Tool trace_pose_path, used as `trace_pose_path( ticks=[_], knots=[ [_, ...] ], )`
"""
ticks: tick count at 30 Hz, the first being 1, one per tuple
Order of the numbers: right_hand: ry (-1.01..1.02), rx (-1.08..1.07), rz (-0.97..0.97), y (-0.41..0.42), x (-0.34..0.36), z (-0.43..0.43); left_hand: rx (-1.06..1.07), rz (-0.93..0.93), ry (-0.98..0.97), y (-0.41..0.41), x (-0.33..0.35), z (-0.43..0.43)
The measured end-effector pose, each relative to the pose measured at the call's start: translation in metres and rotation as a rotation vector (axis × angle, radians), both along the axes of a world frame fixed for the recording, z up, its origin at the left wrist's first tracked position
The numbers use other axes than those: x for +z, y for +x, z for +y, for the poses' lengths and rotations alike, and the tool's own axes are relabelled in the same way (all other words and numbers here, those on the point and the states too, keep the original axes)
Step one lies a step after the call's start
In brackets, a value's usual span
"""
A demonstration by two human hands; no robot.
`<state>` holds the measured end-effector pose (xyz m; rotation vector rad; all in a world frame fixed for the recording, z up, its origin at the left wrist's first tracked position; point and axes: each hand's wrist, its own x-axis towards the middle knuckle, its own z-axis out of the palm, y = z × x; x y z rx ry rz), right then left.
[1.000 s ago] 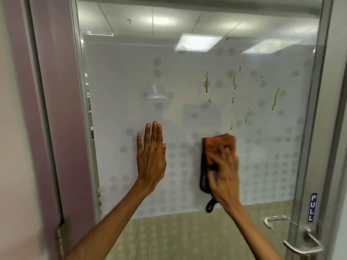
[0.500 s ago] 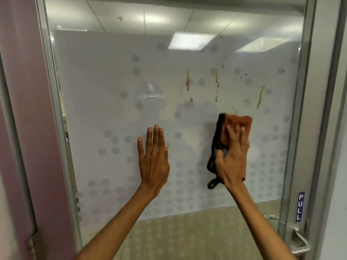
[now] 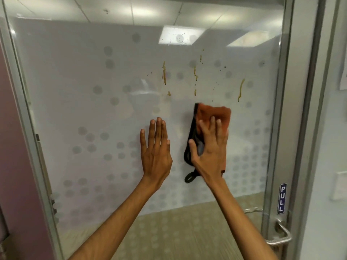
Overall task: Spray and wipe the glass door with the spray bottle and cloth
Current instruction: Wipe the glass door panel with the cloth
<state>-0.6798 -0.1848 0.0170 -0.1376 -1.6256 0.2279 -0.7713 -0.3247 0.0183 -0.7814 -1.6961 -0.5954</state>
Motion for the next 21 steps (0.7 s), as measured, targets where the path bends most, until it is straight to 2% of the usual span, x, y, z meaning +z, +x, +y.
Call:
trace_pose_path(
  ticks=[3,7,9,11,15,17,19,21],
  knots=[
    [0.126,-0.049,-0.142,0.016,-0.037,0.02,0.009,0.011,-0.018,0.0,-0.001,-0.001],
    [-0.151,-0.031,0.004,0.032,0.007,0.05,0.008,0.027,-0.049,-0.002,0.0,-0.006],
    [-0.181,-0.002,0.068,0.027,0.037,0.041,0.01,0.015,-0.033,-0.001,0.001,-0.002],
    [-0.104,0.034,0.063,0.017,0.046,0.023,0.032,0.01,-0.016,-0.001,0.0,0.001],
    [0.212,-0.013,-0.125,0.021,-0.001,0.021,0.024,0.008,-0.042,0.001,0.001,-0.002],
    [0.089,-0.02,-0.063,0.037,-0.004,0.046,0.032,0.003,-0.056,0.0,0.002,-0.012],
    [-0.164,-0.025,0.06,0.045,0.024,0.063,0.053,0.004,-0.051,-0.004,0.01,-0.026],
    [-0.262,-0.004,0.145,0.042,0.061,0.063,0.06,0.024,-0.06,-0.007,0.023,-0.033]
  ],
)
